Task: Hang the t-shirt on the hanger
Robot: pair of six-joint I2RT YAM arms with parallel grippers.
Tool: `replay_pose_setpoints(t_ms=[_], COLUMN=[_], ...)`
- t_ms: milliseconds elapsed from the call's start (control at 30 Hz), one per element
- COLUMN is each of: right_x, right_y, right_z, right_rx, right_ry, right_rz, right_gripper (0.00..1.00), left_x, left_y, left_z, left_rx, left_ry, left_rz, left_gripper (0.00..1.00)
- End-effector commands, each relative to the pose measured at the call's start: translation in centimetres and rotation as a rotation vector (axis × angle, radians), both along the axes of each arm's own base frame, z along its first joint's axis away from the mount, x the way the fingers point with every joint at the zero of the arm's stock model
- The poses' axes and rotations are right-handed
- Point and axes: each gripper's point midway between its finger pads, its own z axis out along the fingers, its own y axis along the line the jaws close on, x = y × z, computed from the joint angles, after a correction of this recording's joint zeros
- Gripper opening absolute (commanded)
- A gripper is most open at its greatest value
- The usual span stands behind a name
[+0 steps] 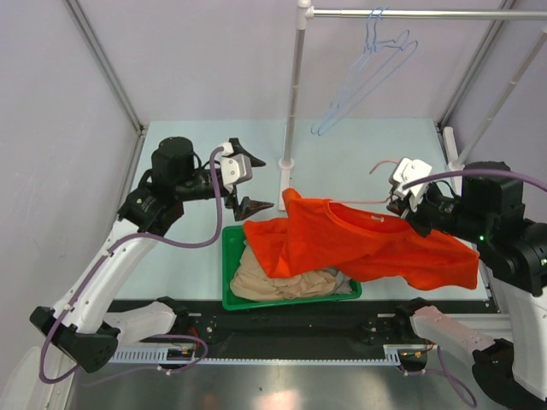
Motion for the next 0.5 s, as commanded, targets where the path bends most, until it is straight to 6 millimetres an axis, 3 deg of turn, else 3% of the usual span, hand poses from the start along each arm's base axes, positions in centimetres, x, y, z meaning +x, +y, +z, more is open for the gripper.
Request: replay_pose_setpoints(t_ms=[0, 233, 333, 467], right_x=[-0.9, -0.6, -0.3, -0.1], right_y=[0.3, 2.4, 2.9, 3.7], right_z=[-0.8, -0.4, 0.3, 0.8], right_rx=[0.054, 0.113, 0.127, 0.141], right_ry=[0.067, 0.088, 0.077, 0.068], right_rz=[-0.015, 0.061, 0.079, 0.112], right_gripper=[0.00, 0.00, 0.00, 0.00], left_x=[-0.6, -2.3, -3.2, -4.1], left_y=[-1.5, -5.9, -6.9, -7.8], left_z=[1.0, -0.6, -1.9, -3.5], left_rx=[-0.030, 0.070, 0.104, 0.142], left_ry=[-0.042, -0.055, -0.030, 0.015], left_rz=[-0.061, -0.180, -0.224, -0.266], left_gripper=[0.99, 0.88, 0.73, 0.44])
